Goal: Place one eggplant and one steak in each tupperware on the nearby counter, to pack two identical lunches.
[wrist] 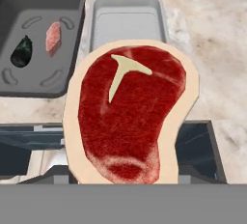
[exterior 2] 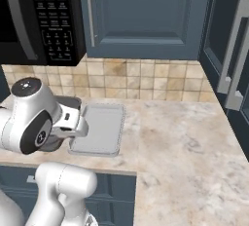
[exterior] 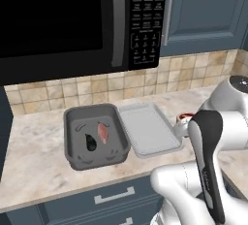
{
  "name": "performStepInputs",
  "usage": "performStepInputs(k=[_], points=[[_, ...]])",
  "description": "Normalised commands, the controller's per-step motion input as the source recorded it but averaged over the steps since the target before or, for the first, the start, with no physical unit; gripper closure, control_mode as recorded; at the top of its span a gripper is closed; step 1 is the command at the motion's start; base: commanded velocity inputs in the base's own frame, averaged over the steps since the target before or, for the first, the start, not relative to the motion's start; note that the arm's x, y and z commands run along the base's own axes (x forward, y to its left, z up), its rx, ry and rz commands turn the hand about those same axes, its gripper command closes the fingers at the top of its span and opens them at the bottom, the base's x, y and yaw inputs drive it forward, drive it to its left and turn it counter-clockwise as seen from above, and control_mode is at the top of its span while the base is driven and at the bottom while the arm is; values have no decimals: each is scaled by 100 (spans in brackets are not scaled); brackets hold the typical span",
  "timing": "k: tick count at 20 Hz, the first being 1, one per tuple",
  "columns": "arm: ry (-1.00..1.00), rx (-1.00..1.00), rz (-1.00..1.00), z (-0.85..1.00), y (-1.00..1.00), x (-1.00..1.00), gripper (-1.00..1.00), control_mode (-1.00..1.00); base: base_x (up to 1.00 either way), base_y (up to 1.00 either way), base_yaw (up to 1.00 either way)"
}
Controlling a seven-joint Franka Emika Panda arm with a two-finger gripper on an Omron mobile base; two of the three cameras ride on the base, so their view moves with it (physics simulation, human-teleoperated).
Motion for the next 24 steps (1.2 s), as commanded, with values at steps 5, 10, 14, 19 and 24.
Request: performStepInputs(k=[5,10,14,19,24], points=[[-2,0,0,-45,0,49,100,-100,0,0,0],[0,0,0,-41,0,38,100,-100,0,0,0],[-2,0,0,-43,0,31,100,-100,0,0,0],[-3,0,0,-42,0,30,100,-100,0,0,0],[-2,0,0,-36,-3,28,100,-100,0,0,0]])
